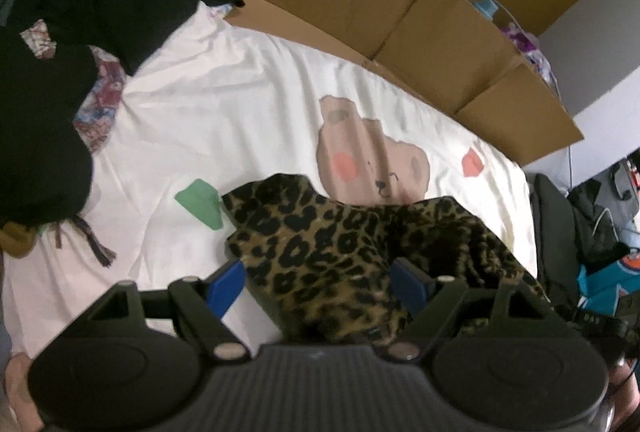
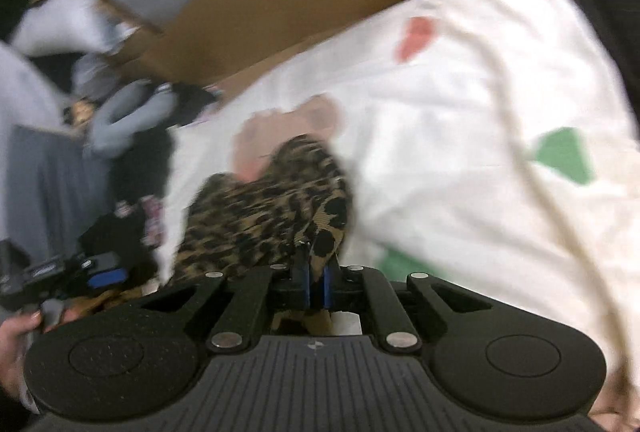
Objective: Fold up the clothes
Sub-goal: 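Lift the leopard garment with both tools and carry it over the blanket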
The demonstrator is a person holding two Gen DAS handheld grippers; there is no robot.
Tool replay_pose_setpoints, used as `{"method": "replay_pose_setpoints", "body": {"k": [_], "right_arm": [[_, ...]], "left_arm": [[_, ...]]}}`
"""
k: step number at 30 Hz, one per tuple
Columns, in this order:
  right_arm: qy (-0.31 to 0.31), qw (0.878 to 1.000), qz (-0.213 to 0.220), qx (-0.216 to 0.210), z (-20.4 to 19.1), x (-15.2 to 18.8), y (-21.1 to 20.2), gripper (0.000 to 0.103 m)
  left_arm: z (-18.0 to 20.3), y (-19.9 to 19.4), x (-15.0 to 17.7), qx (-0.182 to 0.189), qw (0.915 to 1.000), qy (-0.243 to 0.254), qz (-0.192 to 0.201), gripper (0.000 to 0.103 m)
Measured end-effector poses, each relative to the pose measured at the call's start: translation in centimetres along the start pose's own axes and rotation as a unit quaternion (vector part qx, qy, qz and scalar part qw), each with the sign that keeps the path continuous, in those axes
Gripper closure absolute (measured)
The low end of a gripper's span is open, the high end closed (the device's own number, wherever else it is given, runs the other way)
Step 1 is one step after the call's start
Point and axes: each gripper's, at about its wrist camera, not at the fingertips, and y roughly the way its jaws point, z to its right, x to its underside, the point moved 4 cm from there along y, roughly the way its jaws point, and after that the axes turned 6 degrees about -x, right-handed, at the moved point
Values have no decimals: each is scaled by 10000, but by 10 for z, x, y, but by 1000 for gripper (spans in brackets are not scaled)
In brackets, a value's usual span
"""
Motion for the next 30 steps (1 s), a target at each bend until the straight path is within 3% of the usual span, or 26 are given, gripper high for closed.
{"method": "replay_pose_setpoints", "body": {"k": [4,8,10,11,15,22,26,30], "right_arm": [[-135,9975,53,687,17,3,-9,99],[-289,9966,154,760,17,5,-20,95],[-459,9959,141,773,9,9,-21,89],[-582,9948,93,835,7,13,-22,79],[-1067,9902,-132,891,-2,35,-25,59],[-1884,9748,-409,1120,-12,62,-13,56],[-2164,9674,-419,1247,-13,67,-7,48],[-2248,9647,-435,1301,-10,68,-6,47]], "left_arm": [[14,3,2,135,9997,221,2,21],[30,7,7,323,9990,297,-56,24],[38,10,12,330,9986,404,-56,31],[42,11,15,346,9983,457,-67,33],[57,21,25,477,9968,586,-244,33],[90,41,45,888,9901,889,-619,35],[110,51,52,1068,9861,1039,-737,35],[125,58,58,1169,9834,1167,-756,35]]}}
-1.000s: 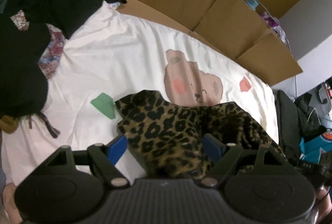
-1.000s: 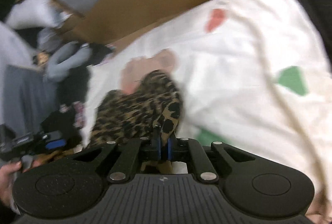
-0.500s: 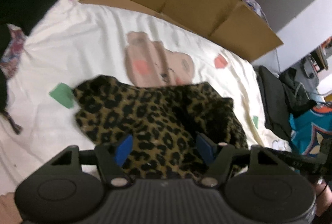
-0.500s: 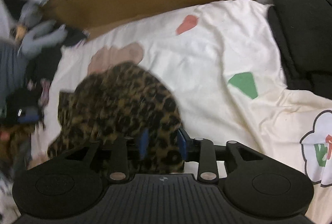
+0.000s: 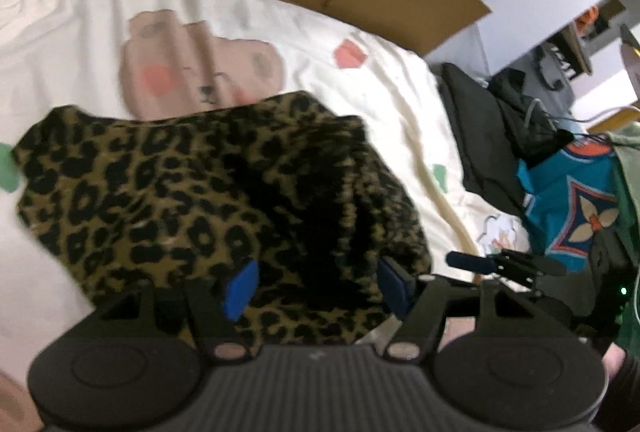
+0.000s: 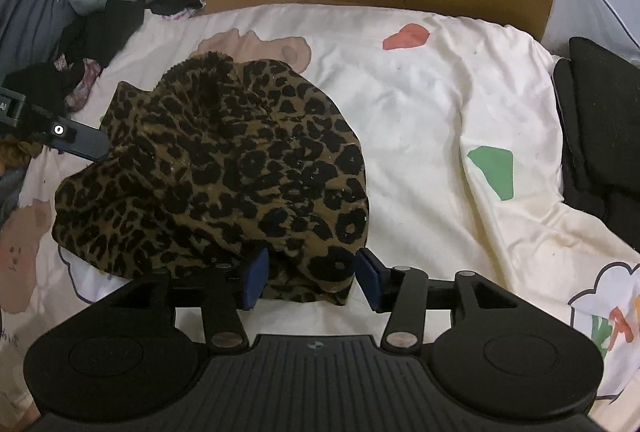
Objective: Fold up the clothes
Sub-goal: 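Lift the leopard garment with both tools and carry it over the blanket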
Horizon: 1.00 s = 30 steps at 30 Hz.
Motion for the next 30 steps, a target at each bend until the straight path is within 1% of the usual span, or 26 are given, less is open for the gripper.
{"method": "replay_pose_setpoints", "body": {"k": [3,6,10,14,18,24,26,27,28,29,30], "right_arm": [[71,10000,25,-36,1,1,1,46],[-81,10000,35,39,-2,2,6,46],[-283,9992,1,284,-4,7,15,46],[-515,9976,-27,457,-7,13,24,46],[-580,9969,42,529,-9,15,31,46],[-285,9968,318,668,-2,8,32,46],[-132,9972,329,658,1,9,35,46],[-57,9974,326,637,1,10,37,46],[0,9975,333,629,2,11,38,46],[47,9974,343,626,2,12,40,46],[88,9974,363,623,2,13,41,48]], "left_arm": [[6,9,1,89,9999,-93,-16,35],[10,21,4,238,9994,-239,-59,35],[9,40,12,250,9985,-476,-124,45],[10,52,15,477,9957,-799,-2,45],[12,63,18,653,9922,-1061,42,45],[8,69,25,862,9849,-1496,129,49],[7,72,27,901,9821,-1649,147,53],[8,74,29,934,9809,-1702,134,53],[9,76,29,956,9802,-1727,131,55],[10,77,29,944,9803,-1730,148,59],[10,78,29,898,9809,-1715,174,61]]}}
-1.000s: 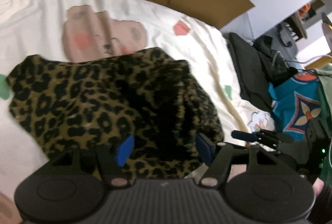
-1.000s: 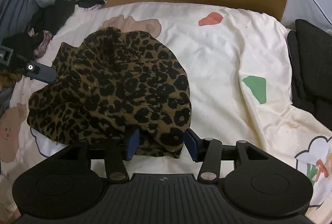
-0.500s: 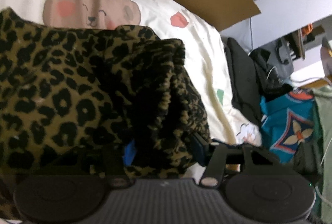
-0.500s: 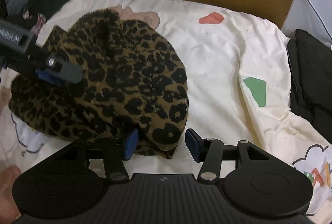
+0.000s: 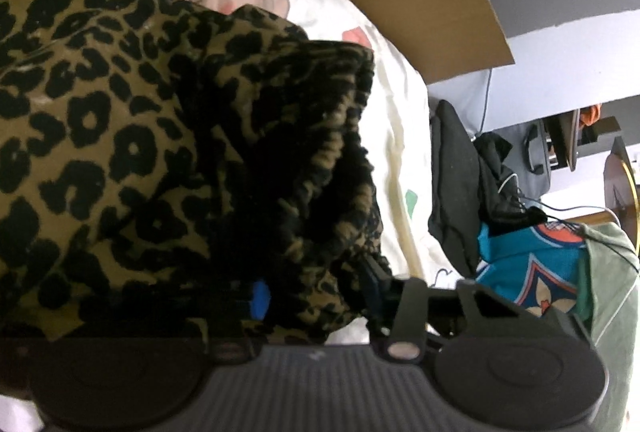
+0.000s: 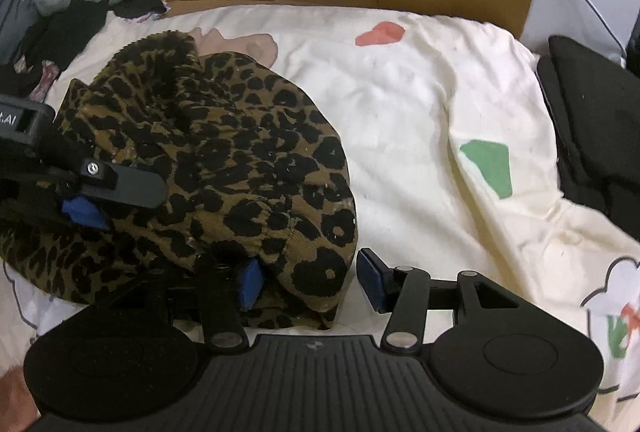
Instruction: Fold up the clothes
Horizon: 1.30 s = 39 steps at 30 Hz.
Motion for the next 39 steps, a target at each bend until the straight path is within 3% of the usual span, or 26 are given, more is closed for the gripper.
{"method": "replay_pose_setpoints", "body": {"k": [2,4,5,8,14,21,28,34,39], "right_arm": [[90,9999,38,-39,1,1,1,53],[187,9998,70,-70,3,1,0,68],[235,9997,85,-84,5,1,-1,80],[417,9990,87,-111,12,-3,-4,94],[671,9973,211,-211,25,-15,-15,97],[768,9957,379,-366,30,-40,-29,98],[699,9940,640,-547,25,-64,-59,99],[623,9926,757,-723,12,-83,-88,99],[521,9889,1001,-966,3,-99,-122,99]], "left_arm": [[-1,1,-1,-86,9999,12,53,86],[-4,-2,-3,-85,9999,-39,129,88],[-5,-4,-5,-71,9998,-52,168,89],[-5,-12,-8,-120,9996,64,243,91],[-15,-50,-32,-536,9969,275,507,92],[-20,-107,-73,-1072,9867,873,849,95],[7,-156,-68,-1025,9811,1351,931,96],[13,-200,-58,-1092,9792,1412,966,96],[29,-241,-48,-907,9768,1667,995,96]]}}
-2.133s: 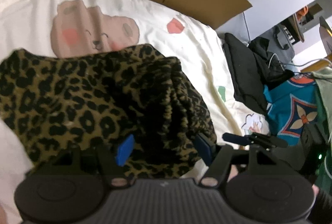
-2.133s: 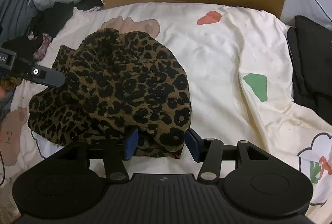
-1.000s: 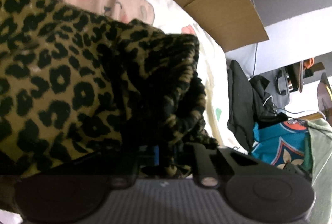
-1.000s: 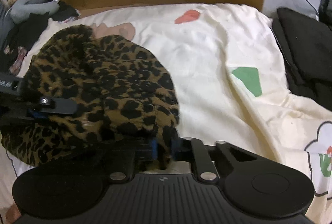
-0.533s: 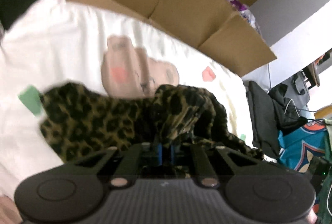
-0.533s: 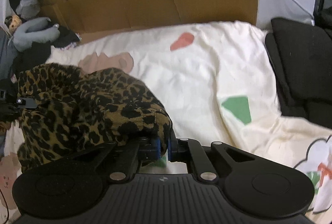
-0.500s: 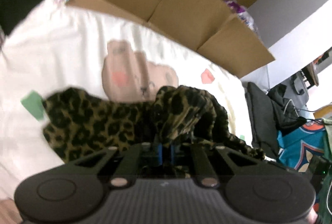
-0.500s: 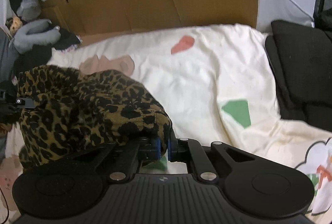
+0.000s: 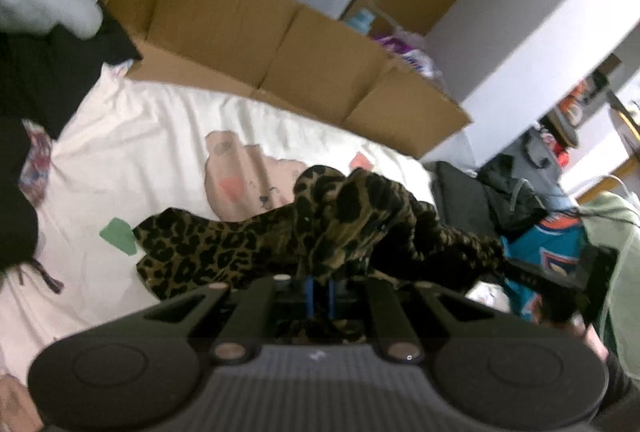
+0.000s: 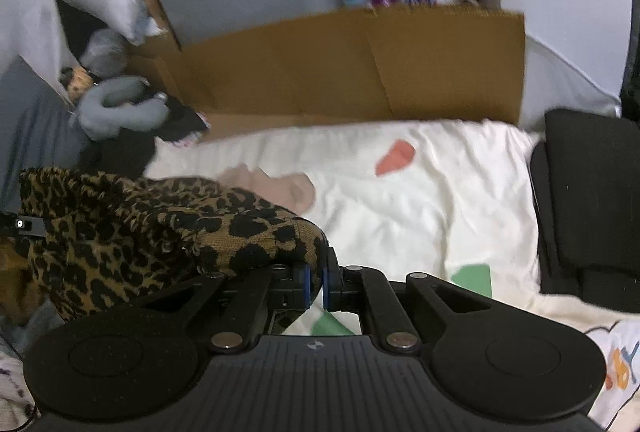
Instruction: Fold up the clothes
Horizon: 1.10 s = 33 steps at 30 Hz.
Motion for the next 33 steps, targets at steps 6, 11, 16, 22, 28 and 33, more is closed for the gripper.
{"method": "replay_pose_setpoints", "body": {"k": [6,11,16,22,28,33], "right_arm": [[-226,9989,149,-376,-17,-25,-45,99],[-572,9969,-49,-541,-34,-48,-85,99],[-569,9953,-375,-681,-36,-62,-111,100],[-657,9926,-587,-833,-45,-82,-133,99],[-818,9920,-626,-731,-38,-94,-109,99],[-974,9921,-617,-492,-27,-99,-73,100]], "left_arm": [[15,-56,0,411,9977,490,-207,97],[30,-89,-9,561,9966,535,-282,99],[40,-105,-13,539,9957,611,-437,100],[47,-117,-21,534,9956,551,-529,100],[34,-89,-34,309,9965,573,-516,100],[21,-58,-42,177,9964,618,-546,100]]}}
